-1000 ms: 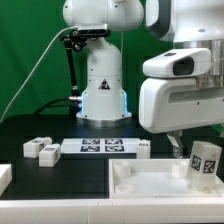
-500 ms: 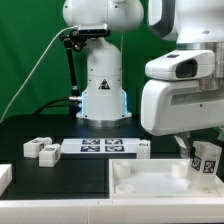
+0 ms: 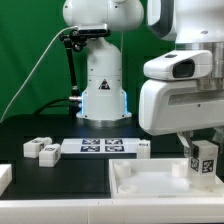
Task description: Assemble one leg
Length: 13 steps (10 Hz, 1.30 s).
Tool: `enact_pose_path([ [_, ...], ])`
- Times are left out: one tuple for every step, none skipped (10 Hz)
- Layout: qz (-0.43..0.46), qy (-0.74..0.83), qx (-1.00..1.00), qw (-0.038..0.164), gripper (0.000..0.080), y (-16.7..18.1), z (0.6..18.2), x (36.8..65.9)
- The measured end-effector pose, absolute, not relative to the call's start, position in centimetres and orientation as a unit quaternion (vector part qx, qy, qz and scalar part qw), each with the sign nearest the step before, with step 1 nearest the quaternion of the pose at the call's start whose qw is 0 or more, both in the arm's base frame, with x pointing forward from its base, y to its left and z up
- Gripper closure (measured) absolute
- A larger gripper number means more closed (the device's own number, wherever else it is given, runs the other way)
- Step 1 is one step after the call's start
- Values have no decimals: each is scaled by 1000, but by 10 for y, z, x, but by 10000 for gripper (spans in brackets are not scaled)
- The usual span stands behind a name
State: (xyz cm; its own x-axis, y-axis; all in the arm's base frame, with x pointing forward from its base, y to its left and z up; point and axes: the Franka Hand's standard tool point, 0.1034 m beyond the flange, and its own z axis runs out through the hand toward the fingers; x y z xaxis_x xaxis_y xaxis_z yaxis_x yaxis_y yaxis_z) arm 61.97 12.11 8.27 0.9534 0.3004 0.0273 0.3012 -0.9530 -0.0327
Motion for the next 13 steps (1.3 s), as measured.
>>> enact_pose_path([
  [-25,-140,-990,20,506,121,82,622],
  [-39,-62,-997,26,506,121,82,623],
  [-46,-7,-998,30,506,120,82,624],
  [-51,61,-996,33,506,118,81,625],
  [-52,134,-989,40,506,116,81,626],
  [-52,196,-978,48,506,114,81,627],
  [-53,232,-970,52,506,114,81,628],
  [-51,309,-948,55,506,114,80,627],
  [-48,341,-937,53,506,113,81,627],
  [-46,355,-932,54,506,113,81,627],
  [-47,354,-932,54,506,113,81,627],
  [-48,328,-942,53,435,113,80,627],
  [-49,313,-947,52,297,114,81,628],
])
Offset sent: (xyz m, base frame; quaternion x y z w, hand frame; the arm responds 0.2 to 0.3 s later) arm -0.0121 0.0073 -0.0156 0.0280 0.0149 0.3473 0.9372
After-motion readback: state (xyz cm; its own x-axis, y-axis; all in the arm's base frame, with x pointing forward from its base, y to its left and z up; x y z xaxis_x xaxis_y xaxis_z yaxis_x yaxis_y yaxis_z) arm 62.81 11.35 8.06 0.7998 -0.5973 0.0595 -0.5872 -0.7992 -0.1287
